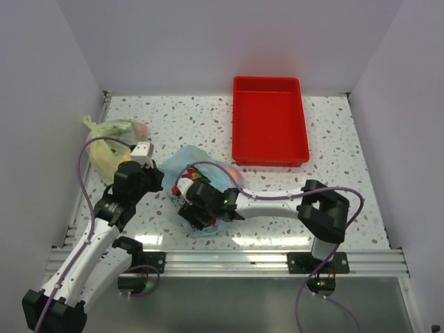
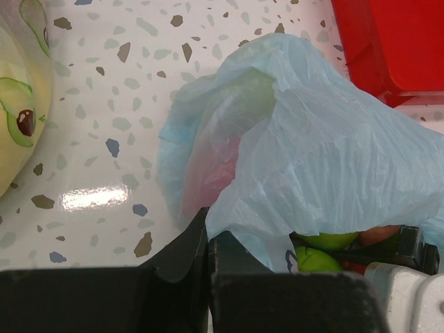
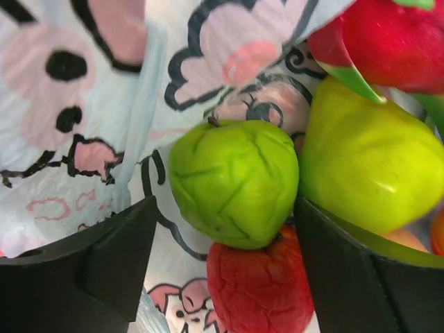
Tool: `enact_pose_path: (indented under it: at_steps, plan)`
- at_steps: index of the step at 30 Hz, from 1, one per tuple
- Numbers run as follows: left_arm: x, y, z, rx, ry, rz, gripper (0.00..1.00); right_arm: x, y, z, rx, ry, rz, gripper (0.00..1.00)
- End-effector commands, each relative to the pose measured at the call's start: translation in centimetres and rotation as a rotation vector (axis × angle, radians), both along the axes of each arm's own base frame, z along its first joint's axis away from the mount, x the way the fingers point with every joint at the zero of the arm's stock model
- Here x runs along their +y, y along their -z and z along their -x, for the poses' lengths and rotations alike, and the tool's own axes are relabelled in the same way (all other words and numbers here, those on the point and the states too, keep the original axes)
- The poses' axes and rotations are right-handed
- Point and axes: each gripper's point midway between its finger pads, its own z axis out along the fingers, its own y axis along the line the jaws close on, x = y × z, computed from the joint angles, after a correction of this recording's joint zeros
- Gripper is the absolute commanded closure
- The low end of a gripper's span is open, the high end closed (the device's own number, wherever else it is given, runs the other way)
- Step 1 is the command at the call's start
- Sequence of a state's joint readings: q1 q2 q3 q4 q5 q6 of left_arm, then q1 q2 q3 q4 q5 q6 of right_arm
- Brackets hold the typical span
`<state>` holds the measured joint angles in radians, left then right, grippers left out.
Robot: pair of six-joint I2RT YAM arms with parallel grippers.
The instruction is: Untie the knot of the plastic bag and take out the fruit
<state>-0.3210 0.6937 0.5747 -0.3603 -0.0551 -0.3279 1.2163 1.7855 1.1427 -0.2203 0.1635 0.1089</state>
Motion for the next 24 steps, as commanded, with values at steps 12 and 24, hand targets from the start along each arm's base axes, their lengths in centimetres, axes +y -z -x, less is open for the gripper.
enact_pose_path:
  at_steps: [12,24]
  plan:
    - [-0.2,-0.5,-0.4,-0.027,0.019,-0.006,1.00,3.3,-1.7,-0.8,-0.030,-0.035,-0.121,0.33]
    - [-0.1,-0.6,-0.4,-0.029,0.017,-0.007,1.00,1.9,-11.3,-1.3,-0.159,-0.024,-0.282,0.83]
